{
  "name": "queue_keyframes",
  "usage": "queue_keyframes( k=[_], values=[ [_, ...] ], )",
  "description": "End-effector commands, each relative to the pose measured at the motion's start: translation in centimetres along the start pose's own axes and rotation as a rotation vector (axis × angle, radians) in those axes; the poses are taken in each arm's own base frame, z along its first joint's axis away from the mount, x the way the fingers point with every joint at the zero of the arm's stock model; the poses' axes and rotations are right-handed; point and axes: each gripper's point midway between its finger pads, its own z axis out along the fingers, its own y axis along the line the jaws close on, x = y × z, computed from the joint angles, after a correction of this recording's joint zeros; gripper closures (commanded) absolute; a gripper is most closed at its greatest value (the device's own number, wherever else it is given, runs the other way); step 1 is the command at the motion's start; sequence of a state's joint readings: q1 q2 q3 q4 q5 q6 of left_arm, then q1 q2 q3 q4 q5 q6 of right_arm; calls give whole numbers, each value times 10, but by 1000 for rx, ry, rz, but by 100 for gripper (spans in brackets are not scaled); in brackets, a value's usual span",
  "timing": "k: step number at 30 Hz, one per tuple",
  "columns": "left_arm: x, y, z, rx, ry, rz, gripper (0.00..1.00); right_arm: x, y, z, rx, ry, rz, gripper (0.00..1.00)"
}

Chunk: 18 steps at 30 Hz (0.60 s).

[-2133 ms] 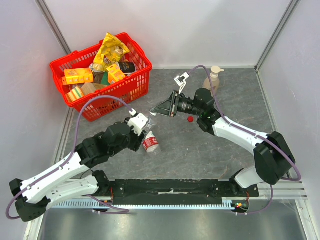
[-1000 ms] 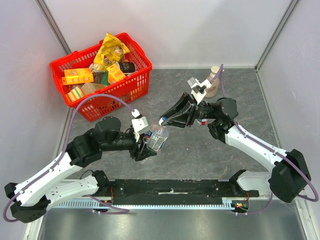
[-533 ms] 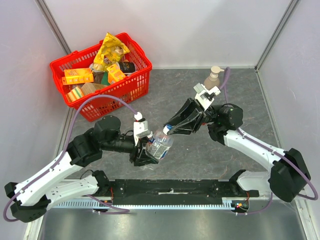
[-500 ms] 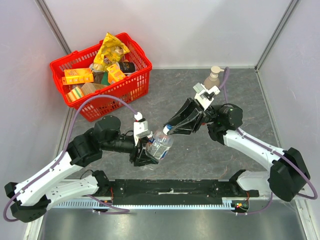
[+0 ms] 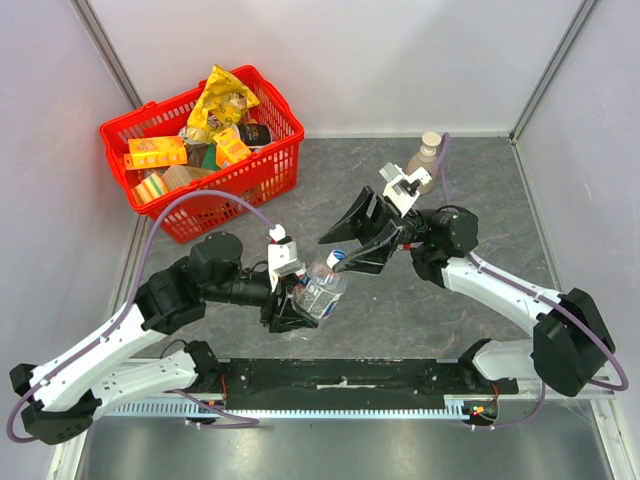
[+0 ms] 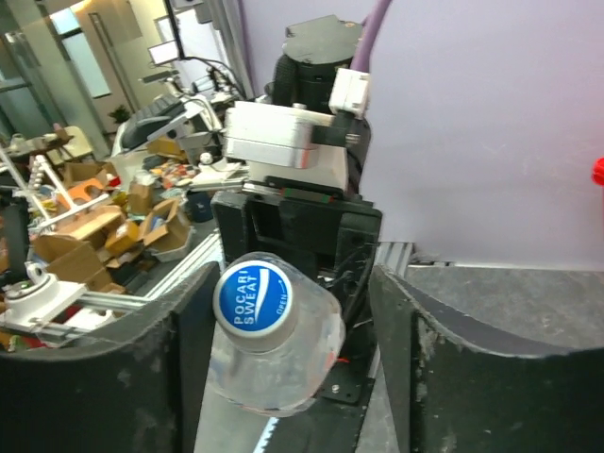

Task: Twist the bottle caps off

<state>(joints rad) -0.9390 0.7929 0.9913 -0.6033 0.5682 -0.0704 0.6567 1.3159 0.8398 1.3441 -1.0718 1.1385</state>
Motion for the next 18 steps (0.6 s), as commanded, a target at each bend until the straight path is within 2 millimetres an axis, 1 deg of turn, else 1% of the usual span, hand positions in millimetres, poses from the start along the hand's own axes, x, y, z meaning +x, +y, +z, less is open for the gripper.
queue_keyframes(
  k=[1,3,4,9,12,17,18],
  values=[
    [-25,-6,-1,24,-97,119,88,-15,-13,4,82,-18,-98,19],
    [-20,-1,1,4,-84,113,88,-17,-20,2,137,-16,-113,6],
    [-18,2,1,-9,-79,110,88,-17,-24,1,169,-10,-119,2],
    [-7,20,2,-98,-47,92,88,-24,-37,-5,298,5,-150,2],
    [3,35,3,-172,-10,78,89,-26,-50,-10,388,22,-142,2],
    [16,59,2,-298,38,54,89,-22,-76,-21,532,40,-102,2],
    [18,68,0,-346,44,53,90,-22,-80,-23,562,39,-91,2]
  ],
)
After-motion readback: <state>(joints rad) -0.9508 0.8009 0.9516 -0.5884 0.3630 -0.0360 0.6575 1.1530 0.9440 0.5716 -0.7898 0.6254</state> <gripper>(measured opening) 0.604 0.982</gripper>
